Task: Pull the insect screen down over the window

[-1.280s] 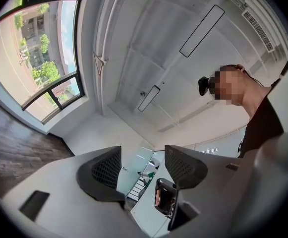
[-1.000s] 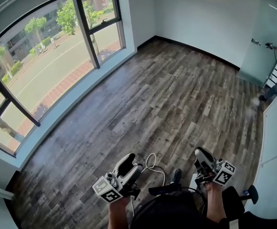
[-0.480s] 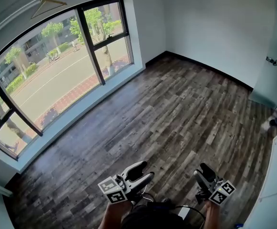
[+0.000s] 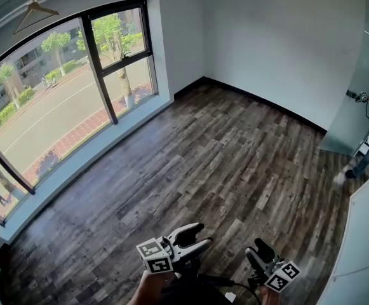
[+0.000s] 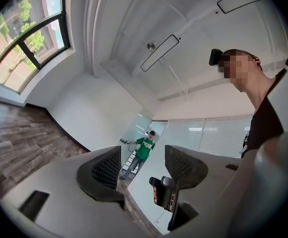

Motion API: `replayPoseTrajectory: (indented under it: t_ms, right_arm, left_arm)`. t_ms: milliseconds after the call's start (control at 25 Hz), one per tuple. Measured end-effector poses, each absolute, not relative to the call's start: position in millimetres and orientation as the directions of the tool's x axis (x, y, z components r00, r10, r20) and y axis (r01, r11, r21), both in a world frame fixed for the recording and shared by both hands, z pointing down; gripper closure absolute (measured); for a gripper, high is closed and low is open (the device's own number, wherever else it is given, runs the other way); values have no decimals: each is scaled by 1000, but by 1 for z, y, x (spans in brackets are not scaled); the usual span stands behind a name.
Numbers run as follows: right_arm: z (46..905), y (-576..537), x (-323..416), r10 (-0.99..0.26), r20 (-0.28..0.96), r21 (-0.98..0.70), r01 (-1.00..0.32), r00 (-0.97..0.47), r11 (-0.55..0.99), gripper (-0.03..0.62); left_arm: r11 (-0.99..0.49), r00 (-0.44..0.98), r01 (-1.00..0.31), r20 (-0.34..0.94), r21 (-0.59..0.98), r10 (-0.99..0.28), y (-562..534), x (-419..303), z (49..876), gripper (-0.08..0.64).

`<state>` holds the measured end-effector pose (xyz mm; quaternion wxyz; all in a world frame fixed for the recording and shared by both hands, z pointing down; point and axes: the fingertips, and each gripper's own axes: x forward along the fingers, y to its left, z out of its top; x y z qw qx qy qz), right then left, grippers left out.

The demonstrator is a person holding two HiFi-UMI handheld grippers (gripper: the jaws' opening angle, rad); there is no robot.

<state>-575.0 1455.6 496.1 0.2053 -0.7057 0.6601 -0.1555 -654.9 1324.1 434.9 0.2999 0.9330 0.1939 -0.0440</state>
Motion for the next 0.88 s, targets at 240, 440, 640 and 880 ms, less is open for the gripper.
replayPoseTrajectory:
  t_ms: [240,440,640,880]
  right_arm:
    - [491,1378,-488,-995,-43,-465,-883,87,-57,385]
    - [461,1280,-438,-997,-69,-463,-886,15,18,385]
    - [452,1187,-401,-990,-132,-500,-859,-52,112,385]
    - [471,1106,-365,-983,-115,-555,-811,-146,186,385]
  left_arm:
    - [-721,904,427,-269,547,331,1247,-567,439,281]
    - [-732,903,425,-304,532,304,1162,-530,417,281]
    - [-772,924,372,-282,516,257,1085,-498,413,282]
    - [-793,955,286,-225,538,192,1027,-465,420,281]
